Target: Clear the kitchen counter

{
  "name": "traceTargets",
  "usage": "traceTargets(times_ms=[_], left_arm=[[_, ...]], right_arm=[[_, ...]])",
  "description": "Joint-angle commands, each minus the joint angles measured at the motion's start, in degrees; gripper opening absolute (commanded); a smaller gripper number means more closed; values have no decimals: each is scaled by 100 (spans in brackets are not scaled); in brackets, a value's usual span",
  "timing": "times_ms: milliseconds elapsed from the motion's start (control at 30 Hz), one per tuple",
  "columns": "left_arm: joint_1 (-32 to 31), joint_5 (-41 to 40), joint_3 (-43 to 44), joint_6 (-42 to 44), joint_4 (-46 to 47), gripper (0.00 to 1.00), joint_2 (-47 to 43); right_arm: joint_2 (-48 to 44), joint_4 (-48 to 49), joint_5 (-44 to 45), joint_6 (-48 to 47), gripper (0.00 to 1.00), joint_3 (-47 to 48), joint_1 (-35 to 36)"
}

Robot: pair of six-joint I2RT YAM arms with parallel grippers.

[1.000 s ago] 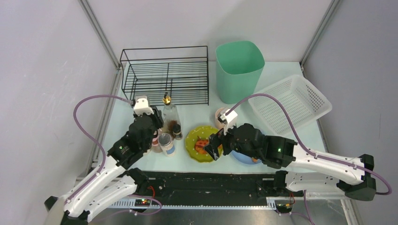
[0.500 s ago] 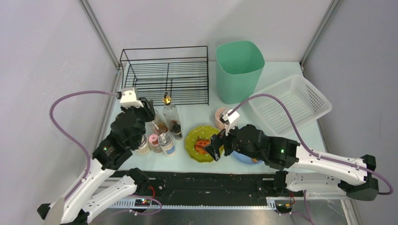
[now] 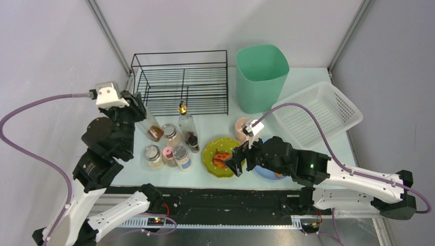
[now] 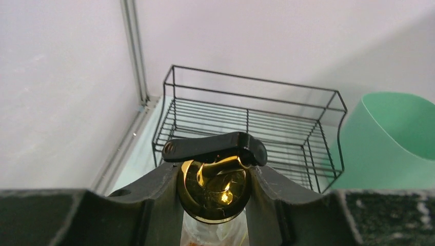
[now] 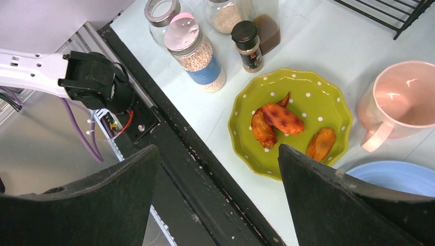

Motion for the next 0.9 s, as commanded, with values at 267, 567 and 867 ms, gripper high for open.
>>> traceTargets(times_ms=[267,567,867], left_arm=[[87,-360,1875,1696,1037,0,1547],[667,450,3579,1709,1038,0,2987],[1232,1343,4997,1097,1039,0,4338]], right_arm=[[-345,70,-71,-20,89,-1,76],[-539,-300,11,79,88,-1,94],[-379,-405,73,251,86,-5,276]])
